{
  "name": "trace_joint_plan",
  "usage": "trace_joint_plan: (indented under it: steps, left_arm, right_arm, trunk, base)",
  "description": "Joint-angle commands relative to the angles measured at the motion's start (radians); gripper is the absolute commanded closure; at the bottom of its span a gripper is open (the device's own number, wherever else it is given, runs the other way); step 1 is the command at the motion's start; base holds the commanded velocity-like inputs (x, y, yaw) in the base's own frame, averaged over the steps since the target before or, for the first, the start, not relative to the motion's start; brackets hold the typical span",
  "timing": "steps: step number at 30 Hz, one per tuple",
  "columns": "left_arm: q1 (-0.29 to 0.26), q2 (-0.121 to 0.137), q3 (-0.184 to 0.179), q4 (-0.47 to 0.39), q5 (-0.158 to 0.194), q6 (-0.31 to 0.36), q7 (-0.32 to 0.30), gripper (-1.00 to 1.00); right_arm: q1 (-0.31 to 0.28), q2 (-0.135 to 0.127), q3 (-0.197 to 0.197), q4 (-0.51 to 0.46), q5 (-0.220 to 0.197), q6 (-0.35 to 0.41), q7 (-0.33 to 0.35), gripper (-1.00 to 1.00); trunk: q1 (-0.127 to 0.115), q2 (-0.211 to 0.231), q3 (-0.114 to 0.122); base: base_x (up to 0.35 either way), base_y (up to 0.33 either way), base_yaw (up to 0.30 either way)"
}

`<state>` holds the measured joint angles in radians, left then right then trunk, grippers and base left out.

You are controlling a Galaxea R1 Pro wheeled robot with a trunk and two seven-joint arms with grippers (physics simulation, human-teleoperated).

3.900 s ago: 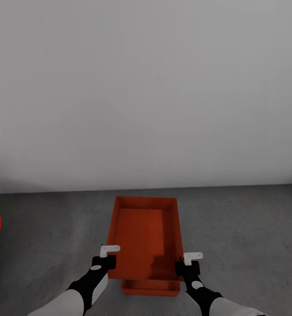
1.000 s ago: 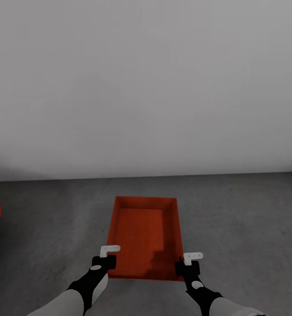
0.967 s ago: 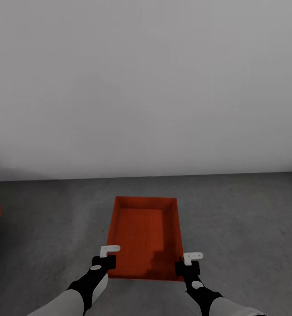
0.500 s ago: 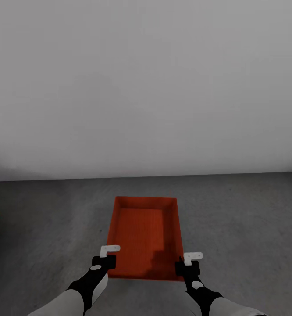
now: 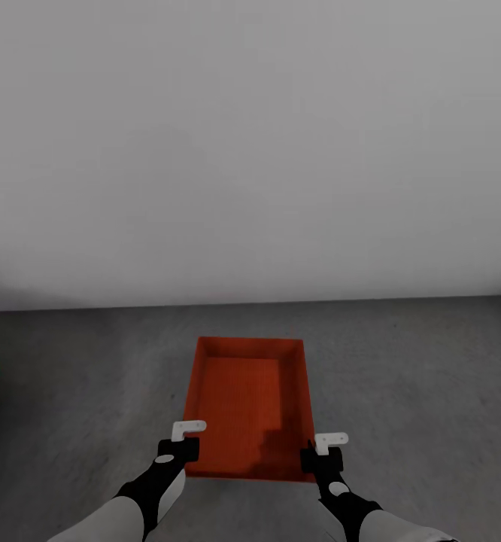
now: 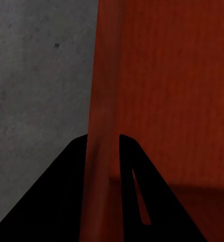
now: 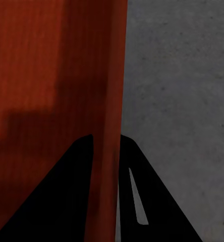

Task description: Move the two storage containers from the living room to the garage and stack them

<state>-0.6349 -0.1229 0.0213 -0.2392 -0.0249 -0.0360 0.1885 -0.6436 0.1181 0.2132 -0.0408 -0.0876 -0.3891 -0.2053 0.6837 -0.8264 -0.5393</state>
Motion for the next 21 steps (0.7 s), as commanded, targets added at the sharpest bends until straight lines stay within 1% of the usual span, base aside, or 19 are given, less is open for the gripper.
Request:
trace_joint_plan:
  steps: [1, 12, 21]
  left_arm:
    - [-0.001, -0.001, 0.016, 0.0, -0.003, -0.002, 0.006, 1.0]
    - [-0.001, -0.001, 0.016, 0.001, -0.003, -0.002, 0.006, 1.0]
    - [-0.001, -0.001, 0.016, 0.001, -0.004, -0.002, 0.006, 1.0]
  right_arm:
    - [-0.001, 0.0, -0.006, 0.002, -0.024, -0.007, -0.005, 1.0]
    - [-0.001, 0.0, -0.006, 0.002, -0.024, -0.007, -0.005, 1.0]
    - [-0.001, 0.0, -0.006, 0.002, -0.024, -0.007, -0.005, 1.0]
  trunk:
    - [0.0, -0.001, -0.001]
    - [0.0, -0.001, -0.001]
    - [0.0, -0.001, -0.001]
  base:
    - [0.104, 0.0, 0.0]
    - [0.193, 0.0, 0.0]
    - [0.03, 0.0, 0.0]
